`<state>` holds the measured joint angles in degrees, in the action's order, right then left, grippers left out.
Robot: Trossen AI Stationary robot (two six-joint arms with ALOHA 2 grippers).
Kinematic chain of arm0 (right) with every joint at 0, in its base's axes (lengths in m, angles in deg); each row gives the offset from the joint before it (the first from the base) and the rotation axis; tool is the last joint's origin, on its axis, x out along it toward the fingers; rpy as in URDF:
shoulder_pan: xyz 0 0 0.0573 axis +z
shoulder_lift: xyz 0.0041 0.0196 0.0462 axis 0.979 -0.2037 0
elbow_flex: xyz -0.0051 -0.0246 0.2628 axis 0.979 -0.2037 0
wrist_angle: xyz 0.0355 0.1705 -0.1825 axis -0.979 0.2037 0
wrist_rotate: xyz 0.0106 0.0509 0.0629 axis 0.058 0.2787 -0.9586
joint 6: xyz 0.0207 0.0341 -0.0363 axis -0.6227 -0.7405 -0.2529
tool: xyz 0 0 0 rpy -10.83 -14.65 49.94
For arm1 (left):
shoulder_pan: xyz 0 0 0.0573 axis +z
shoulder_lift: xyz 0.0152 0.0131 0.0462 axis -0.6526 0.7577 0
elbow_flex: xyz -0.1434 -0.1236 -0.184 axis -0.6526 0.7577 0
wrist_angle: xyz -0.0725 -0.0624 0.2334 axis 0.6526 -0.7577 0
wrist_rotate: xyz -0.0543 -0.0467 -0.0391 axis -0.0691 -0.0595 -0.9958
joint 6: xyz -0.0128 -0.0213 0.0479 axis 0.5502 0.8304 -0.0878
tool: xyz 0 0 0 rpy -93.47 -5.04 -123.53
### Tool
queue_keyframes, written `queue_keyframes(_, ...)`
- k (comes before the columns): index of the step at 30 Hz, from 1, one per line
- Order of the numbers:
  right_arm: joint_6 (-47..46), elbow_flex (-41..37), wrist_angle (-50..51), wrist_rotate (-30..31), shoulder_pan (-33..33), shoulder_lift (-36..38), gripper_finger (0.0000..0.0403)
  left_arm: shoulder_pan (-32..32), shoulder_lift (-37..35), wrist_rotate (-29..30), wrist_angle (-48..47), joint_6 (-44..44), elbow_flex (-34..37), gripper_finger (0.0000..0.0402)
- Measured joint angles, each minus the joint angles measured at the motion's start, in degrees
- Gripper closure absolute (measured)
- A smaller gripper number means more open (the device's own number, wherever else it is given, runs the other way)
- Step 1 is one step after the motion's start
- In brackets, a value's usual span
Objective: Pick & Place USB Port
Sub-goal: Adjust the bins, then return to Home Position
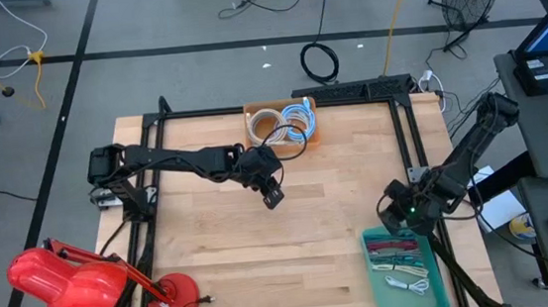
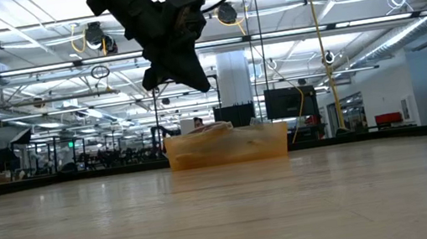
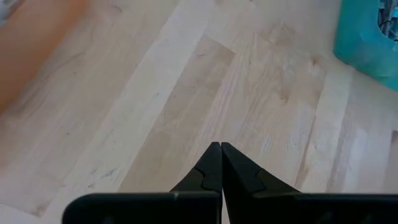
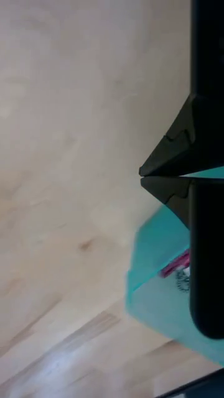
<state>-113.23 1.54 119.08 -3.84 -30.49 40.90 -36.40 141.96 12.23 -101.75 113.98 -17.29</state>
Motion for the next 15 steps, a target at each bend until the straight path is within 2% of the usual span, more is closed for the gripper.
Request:
queue_keyframes(2, 1.2, 0.3, 0.1, 2.2, -0.2, 0.0, 0.0403, 0.0, 0.0, 0.4, 0.0, 0.0, 0.0, 0.0401)
queue_keyframes(9, 6.6, 0.5, -1.4, 2.5, -2.4, 0.1, 0.0403, 0.0, 0.0, 2.3, 0.0, 1.1, 0.0, 0.0401)
queue_keyframes(15, 16.7, 0.5, -7.2, 7.8, -6.4, 1.0, 0.0403, 0.5, 0.0, 4.6, 1.1, 2.9, 0.1, 0.0401)
